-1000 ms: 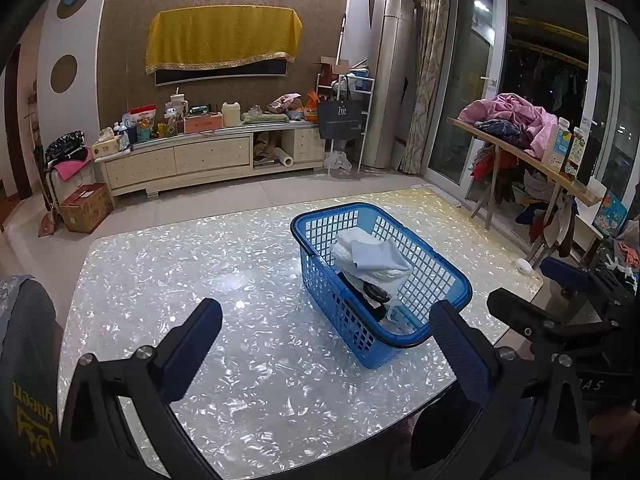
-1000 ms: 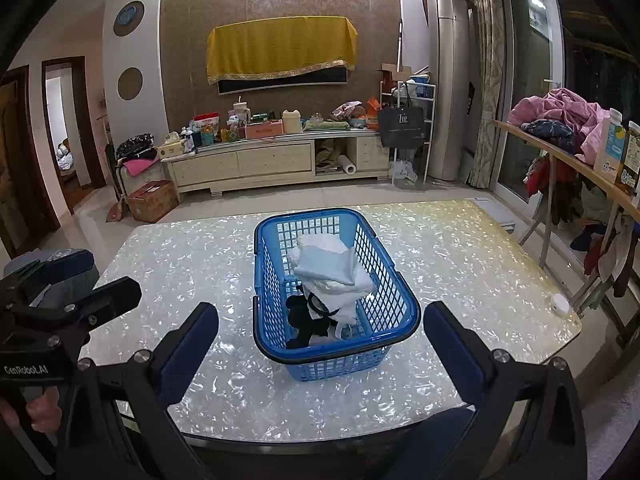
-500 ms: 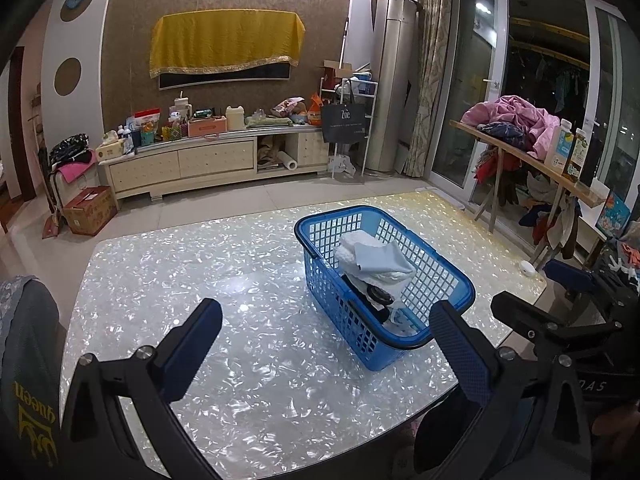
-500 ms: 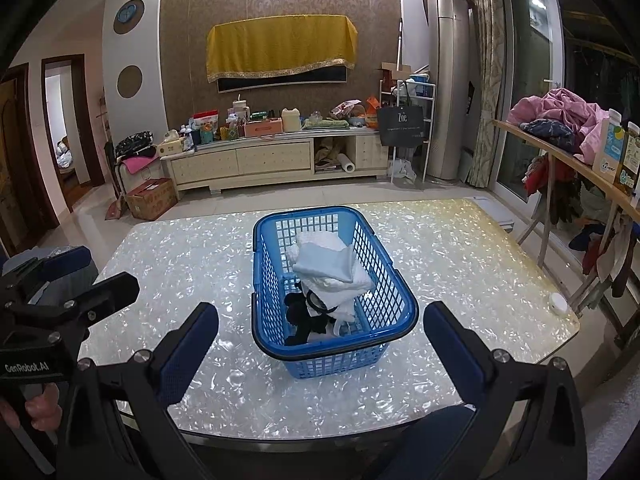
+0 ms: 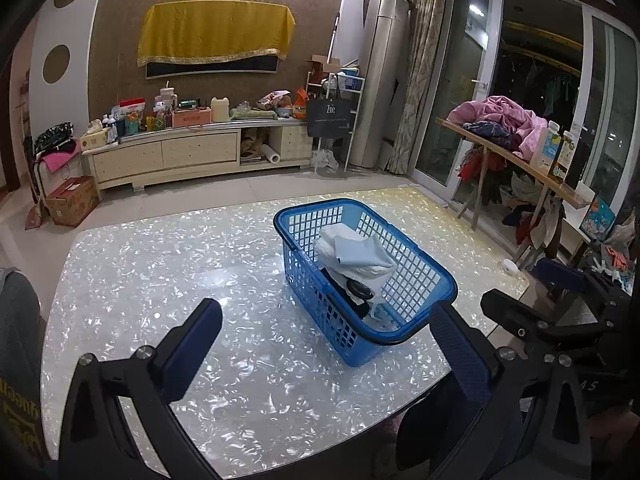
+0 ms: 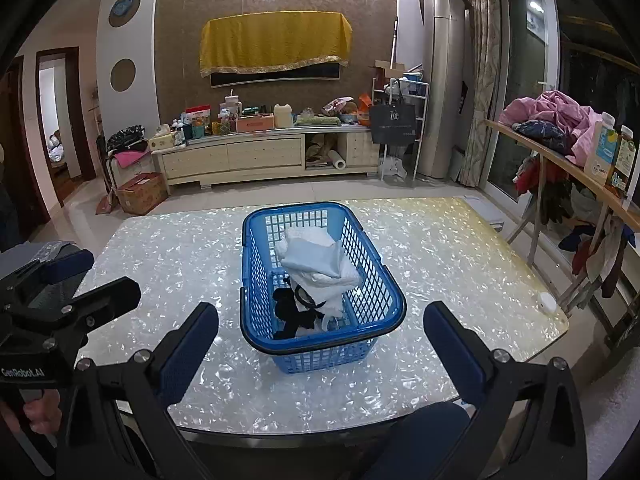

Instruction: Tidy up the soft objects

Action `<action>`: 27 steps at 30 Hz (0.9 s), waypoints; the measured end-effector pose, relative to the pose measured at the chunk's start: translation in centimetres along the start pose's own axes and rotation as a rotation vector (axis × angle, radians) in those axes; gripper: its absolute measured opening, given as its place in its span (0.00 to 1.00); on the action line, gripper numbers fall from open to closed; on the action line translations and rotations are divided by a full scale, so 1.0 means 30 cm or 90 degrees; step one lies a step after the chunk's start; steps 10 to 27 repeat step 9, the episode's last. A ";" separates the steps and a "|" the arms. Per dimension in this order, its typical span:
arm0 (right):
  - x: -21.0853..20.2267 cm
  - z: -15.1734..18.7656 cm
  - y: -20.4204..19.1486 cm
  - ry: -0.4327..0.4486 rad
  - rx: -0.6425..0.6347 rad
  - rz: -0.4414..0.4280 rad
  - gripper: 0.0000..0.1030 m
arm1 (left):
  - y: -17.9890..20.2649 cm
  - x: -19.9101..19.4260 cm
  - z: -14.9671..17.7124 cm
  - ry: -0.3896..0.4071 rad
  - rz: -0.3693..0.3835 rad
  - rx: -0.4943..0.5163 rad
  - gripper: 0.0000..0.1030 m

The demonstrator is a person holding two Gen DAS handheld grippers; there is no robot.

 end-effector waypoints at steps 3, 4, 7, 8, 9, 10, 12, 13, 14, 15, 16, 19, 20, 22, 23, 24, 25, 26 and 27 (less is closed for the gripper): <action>0.005 0.003 0.004 -0.003 0.000 0.004 1.00 | 0.004 0.005 0.000 -0.001 0.001 0.001 1.00; 0.004 0.004 0.004 -0.004 0.000 0.005 1.00 | 0.005 0.007 0.001 -0.002 0.002 0.000 1.00; 0.003 0.004 0.004 -0.003 0.001 0.005 1.00 | 0.007 0.011 0.002 -0.004 0.005 -0.002 1.00; 0.003 0.005 0.003 -0.004 0.001 0.005 1.00 | 0.009 0.012 0.002 -0.004 0.007 -0.002 1.00; 0.003 0.006 0.003 -0.004 0.001 0.006 1.00 | 0.008 0.011 0.003 -0.004 0.008 -0.003 1.00; 0.003 0.006 0.003 -0.004 0.001 0.006 1.00 | 0.008 0.011 0.003 -0.004 0.008 -0.003 1.00; 0.003 0.006 0.003 -0.004 0.001 0.006 1.00 | 0.008 0.011 0.003 -0.004 0.008 -0.003 1.00; 0.003 0.006 0.003 -0.004 0.001 0.006 1.00 | 0.008 0.011 0.003 -0.004 0.008 -0.003 1.00; 0.003 0.006 0.003 -0.004 0.001 0.006 1.00 | 0.008 0.011 0.003 -0.004 0.008 -0.003 1.00; 0.003 0.006 0.003 -0.004 0.001 0.006 1.00 | 0.008 0.011 0.003 -0.004 0.008 -0.003 1.00; 0.003 0.006 0.003 -0.004 0.001 0.006 1.00 | 0.008 0.011 0.003 -0.004 0.008 -0.003 1.00; 0.003 0.006 0.003 -0.004 0.001 0.006 1.00 | 0.008 0.011 0.003 -0.004 0.008 -0.003 1.00; 0.003 0.006 0.003 -0.004 0.001 0.006 1.00 | 0.008 0.011 0.003 -0.004 0.008 -0.003 1.00; 0.003 0.006 0.003 -0.004 0.001 0.006 1.00 | 0.008 0.011 0.003 -0.004 0.008 -0.003 1.00; 0.003 0.006 0.003 -0.004 0.001 0.006 1.00 | 0.008 0.011 0.003 -0.004 0.008 -0.003 1.00; 0.003 0.006 0.003 -0.004 0.001 0.006 1.00 | 0.008 0.011 0.003 -0.004 0.008 -0.003 1.00; 0.003 0.006 0.003 -0.004 0.001 0.006 1.00 | 0.008 0.011 0.003 -0.004 0.008 -0.003 1.00; 0.003 0.006 0.003 -0.004 0.001 0.006 1.00 | 0.008 0.011 0.003 -0.004 0.008 -0.003 1.00; 0.003 0.006 0.003 -0.004 0.001 0.006 1.00 | 0.008 0.011 0.003 -0.004 0.008 -0.003 1.00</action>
Point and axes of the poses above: each gripper's, at about its wrist camera, not at the fingertips, and x roughly the way its jaws point, y to its right, z to its underside, the point moved 8 cm from there along x, roughly the way its jaws point, and after that the axes turned 15 degrees about x, right-handed, at the moved point
